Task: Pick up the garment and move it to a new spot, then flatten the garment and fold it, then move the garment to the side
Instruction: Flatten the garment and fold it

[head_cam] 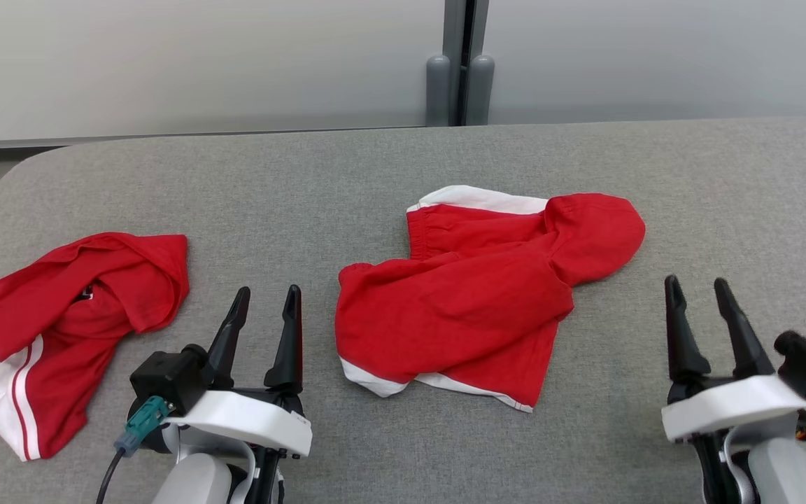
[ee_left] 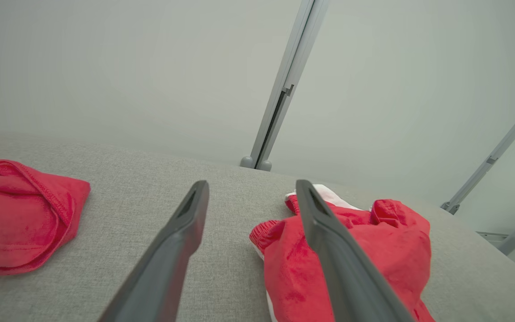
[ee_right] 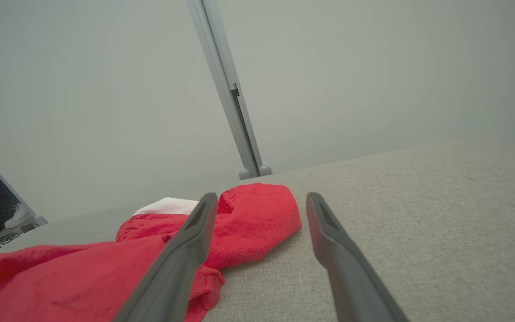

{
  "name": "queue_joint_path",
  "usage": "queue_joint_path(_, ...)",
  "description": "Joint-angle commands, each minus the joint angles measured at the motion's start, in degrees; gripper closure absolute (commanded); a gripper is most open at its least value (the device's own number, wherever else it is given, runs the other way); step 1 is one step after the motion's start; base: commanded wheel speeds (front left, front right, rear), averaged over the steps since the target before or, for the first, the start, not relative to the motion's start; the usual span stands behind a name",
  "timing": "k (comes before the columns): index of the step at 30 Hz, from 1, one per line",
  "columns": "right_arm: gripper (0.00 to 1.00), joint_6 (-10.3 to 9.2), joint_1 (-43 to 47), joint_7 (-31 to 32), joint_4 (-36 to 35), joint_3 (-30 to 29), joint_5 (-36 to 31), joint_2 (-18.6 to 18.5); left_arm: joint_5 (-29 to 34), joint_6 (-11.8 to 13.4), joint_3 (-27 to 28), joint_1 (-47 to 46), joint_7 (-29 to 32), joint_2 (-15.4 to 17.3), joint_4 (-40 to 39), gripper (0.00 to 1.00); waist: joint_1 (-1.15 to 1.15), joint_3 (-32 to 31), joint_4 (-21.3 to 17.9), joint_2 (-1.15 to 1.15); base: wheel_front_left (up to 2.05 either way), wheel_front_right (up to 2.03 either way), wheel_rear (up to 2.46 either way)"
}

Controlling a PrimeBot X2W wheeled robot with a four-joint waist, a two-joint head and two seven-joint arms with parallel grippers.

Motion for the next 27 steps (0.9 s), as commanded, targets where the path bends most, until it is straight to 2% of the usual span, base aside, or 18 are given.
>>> queue_joint_path(1, 0.0, 0.0, 3.1, 0.4, -1.9, -0.6, -1.1, 0.8, 0.6, -0.5, 0.4, 0.8, 0.0, 0.2, -0.1, 0.0, 0.0, -0.2, -0.8, 0.0, 0.0, 0.0, 0.0)
queue_joint_path(7, 0.0, 0.0, 8.1, 2.3, -6.1, -0.9, -3.0, 3.2, 1.2, -1.0, 1.0, 0.7, 0.0, 0.2, 0.4, 0.0, 0.0, -0.1, -1.2, 0.0, 0.0, 0.0, 0.0)
queue_joint_path(12, 0.0, 0.0, 9.8, 5.8, -8.6, 3.2, -0.1, 3.9, 1.4, -1.1, 1.0, 0.4, 0.0, 0.2, 0.5, 0.0, 0.0, 0.0, -1.0, 0.0, 0.0, 0.0, 0.0)
queue_joint_path(19, 0.0, 0.01, 11.4, 14.4, -9.2, 14.6, 7.1, -1.5, 0.9, -1.1, 0.1, -0.1, 0.0, 0.3, 0.7, 0.0, 0.0, 0.7, 0.4, 0.0, 0.0, 0.0, 0.0)
queue_joint_path(22, 0.0, 0.0, 10.7, 15.9, -8.6, 17.2, 9.0, -3.4, 0.6, -0.9, -0.3, -0.3, 0.0, 0.2, 0.6, 0.0, 0.0, 1.3, 1.4, 0.0, 0.0, 0.0, 0.0)
queue_joint_path(27, 0.0, 0.0, 8.9, 16.5, -6.8, 20.0, 10.4, -4.4, 0.3, -0.7, -0.8, -0.6, 0.0, 0.2, 0.7, 0.0, 0.0, 2.4, 3.1, 0.0, 0.0, 0.0, 0.0)
